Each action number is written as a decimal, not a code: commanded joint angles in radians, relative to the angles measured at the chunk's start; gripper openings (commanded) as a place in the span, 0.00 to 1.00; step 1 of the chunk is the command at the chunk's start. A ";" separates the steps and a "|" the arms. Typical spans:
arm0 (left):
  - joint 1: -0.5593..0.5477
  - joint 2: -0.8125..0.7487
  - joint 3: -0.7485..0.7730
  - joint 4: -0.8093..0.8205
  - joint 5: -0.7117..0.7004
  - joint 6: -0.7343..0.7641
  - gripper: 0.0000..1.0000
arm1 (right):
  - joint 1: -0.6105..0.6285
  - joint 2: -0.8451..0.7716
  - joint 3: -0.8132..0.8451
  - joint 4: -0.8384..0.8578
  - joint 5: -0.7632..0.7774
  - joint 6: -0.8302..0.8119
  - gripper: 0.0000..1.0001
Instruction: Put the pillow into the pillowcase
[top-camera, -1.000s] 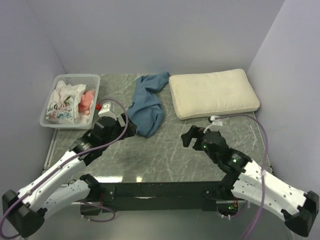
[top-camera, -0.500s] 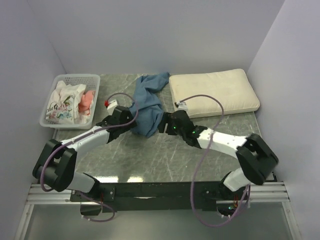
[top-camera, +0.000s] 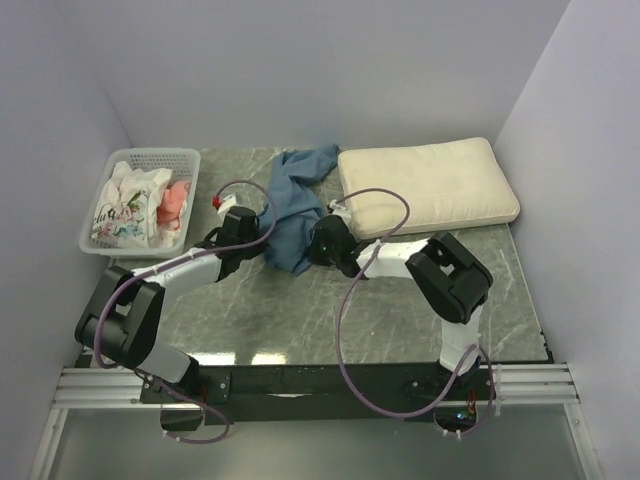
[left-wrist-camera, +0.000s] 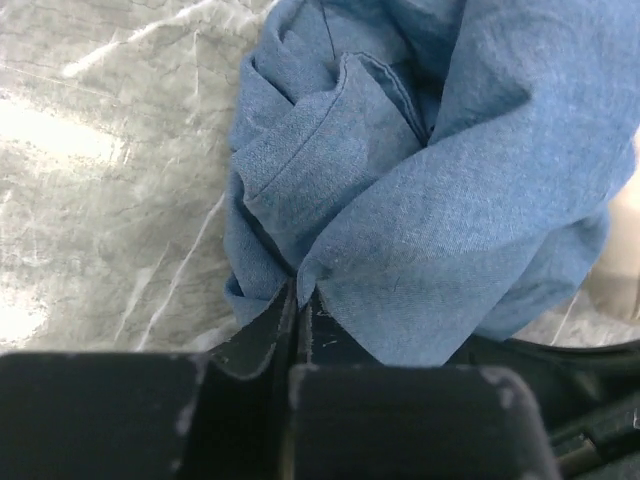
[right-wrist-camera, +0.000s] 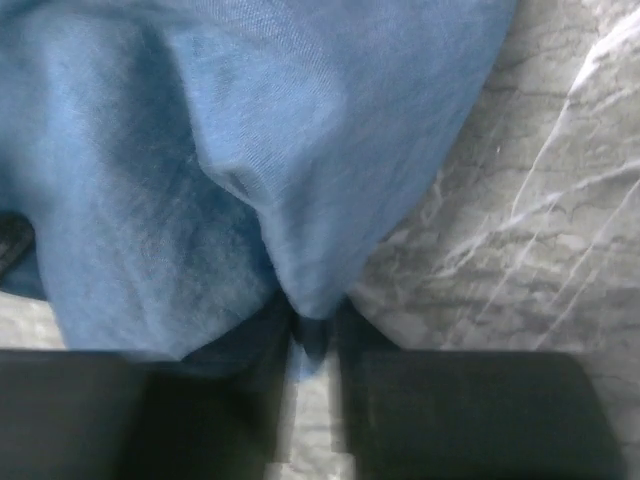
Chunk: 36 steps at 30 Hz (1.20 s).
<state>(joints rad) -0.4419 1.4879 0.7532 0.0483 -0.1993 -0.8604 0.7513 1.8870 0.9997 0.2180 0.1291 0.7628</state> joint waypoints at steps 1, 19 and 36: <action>0.000 -0.044 0.015 0.006 -0.001 0.009 0.01 | -0.015 0.000 0.071 -0.034 0.044 0.010 0.06; 0.034 -0.656 0.563 -0.573 -0.281 0.224 0.01 | -0.021 -0.764 0.316 -0.647 0.330 -0.319 0.00; 0.042 -0.395 0.961 -0.622 -0.166 0.282 0.01 | -0.102 -0.731 0.559 -0.655 0.127 -0.419 0.05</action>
<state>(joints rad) -0.4465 1.0210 1.5742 -0.6136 -0.1837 -0.6415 0.7483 1.1046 1.4631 -0.4294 0.1535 0.3927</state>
